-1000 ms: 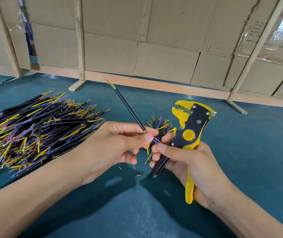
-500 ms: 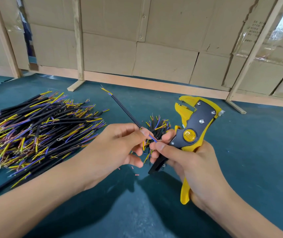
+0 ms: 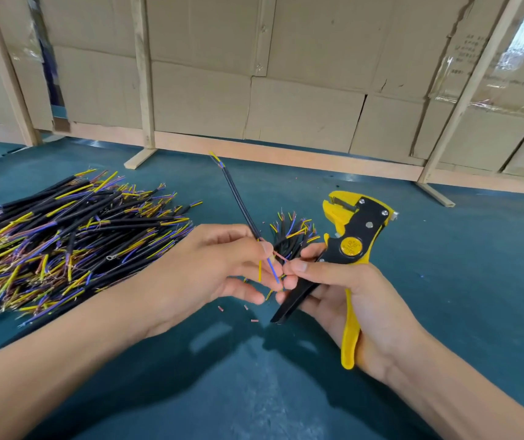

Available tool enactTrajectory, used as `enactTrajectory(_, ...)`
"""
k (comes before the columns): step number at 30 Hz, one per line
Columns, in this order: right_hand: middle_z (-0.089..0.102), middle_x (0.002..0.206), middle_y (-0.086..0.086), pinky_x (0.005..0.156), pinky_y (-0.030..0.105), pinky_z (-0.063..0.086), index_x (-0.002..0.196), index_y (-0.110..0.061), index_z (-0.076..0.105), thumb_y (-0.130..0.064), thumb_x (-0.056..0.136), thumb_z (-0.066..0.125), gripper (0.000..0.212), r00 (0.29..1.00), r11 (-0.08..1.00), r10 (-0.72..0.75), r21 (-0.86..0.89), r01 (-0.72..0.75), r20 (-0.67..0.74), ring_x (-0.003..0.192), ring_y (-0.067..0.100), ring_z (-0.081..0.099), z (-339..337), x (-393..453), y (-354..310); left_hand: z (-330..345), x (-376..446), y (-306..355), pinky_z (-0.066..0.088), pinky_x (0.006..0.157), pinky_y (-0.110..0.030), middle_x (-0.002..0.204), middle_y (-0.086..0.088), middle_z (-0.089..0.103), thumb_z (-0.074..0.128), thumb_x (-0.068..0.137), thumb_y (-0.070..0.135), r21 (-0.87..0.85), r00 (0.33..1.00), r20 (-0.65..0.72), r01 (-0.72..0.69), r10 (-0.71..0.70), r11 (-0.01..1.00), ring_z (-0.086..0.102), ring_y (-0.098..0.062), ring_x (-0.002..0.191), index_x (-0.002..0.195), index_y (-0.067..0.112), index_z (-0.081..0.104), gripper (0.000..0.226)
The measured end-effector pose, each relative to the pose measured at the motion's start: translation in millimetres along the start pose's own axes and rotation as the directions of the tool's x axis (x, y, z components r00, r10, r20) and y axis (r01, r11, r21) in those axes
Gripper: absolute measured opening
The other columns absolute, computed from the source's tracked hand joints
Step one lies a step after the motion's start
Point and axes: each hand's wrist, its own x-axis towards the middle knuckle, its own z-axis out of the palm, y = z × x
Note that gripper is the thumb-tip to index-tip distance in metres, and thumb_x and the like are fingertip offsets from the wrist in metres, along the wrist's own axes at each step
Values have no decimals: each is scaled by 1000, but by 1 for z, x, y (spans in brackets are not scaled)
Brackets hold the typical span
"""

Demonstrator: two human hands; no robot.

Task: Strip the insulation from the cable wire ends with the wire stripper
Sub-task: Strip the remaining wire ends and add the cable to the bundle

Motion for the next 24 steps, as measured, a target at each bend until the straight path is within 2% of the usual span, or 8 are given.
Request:
enactTrajectory(2, 62, 77, 22, 68, 46, 57, 84, -7, 67, 7, 67, 76, 24, 1000, 1000, -15, -12, 15, 11, 65, 33, 62, 0, 0, -1, 2, -1, 0, 55, 57, -32, 88, -26, 72, 70, 86, 11, -77, 999, -12, 36, -37, 996, 72, -33, 75, 86, -3, 67, 14)
enactTrajectory(4, 58, 74, 20, 67, 47, 57, 87, -5, 65, 7, 67, 76, 25, 999, 998, -49, -35, 50, 10, 64, 33, 60, 0, 0, -2, 3, 0, 0, 49, 49, -28, 77, -20, 69, 67, 90, 10, -108, 997, -45, 58, -63, 992, 67, -26, 61, 78, 4, 73, 15)
enactTrajectory(7, 56, 73, 20, 67, 47, 57, 89, -2, 64, 8, 67, 76, 28, 996, 994, -82, -67, 83, 19, 63, 33, 58, 1, 0, -2, 4, -1, 3, 39, 44, -22, 66, -11, 57, 69, 86, 18, -139, 995, -44, 80, -86, 987, 52, -17, 49, 66, 10, 71, 21)
enactTrajectory(11, 56, 76, 22, 68, 48, 57, 89, 0, 65, 9, 68, 76, 26, 995, 991, -95, -90, 98, 32, 64, 35, 58, 0, -1, -1, 0, -1, 3, 33, 44, -21, 62, -4, 47, 74, 80, 30, -116, 996, -24, 85, -88, 990, 40, -14, 46, 79, 4, 71, 26)
enactTrajectory(16, 58, 74, 20, 68, 48, 57, 93, 1, 63, 8, 68, 76, 29, 990, 986, -144, -90, 143, 3, 64, 34, 59, -2, 1, -1, -6, 0, 3, 35, 45, -20, 59, -2, 48, 76, 78, 27, -43, 997, 5, 80, -80, 996, 40, -13, 48, 82, 5, 77, 23)
enactTrajectory(20, 57, 75, 20, 67, 48, 56, 89, -2, 64, 0, 72, 75, 20, 984, 983, -174, -62, 176, 34, 65, 33, 58, -2, 1, -3, -4, 0, 1, 36, 47, -20, 59, -3, 49, 76, 80, 26, -42, 998, -42, -43, 41, 998, 41, -15, 50, 78, 7, 77, 19)
enactTrajectory(24, 53, 72, 15, 68, 49, 55, 82, -6, 61, -7, 81, 71, 10, 982, 996, -91, 1, 92, 164, 66, 33, 57, -3, -3, -2, -5, -1, 1, 35, 48, -23, 62, -7, 50, 74, 79, 25, -69, 970, -143, -210, 199, 975, 41, -17, 51, 68, 11, 74, 19)
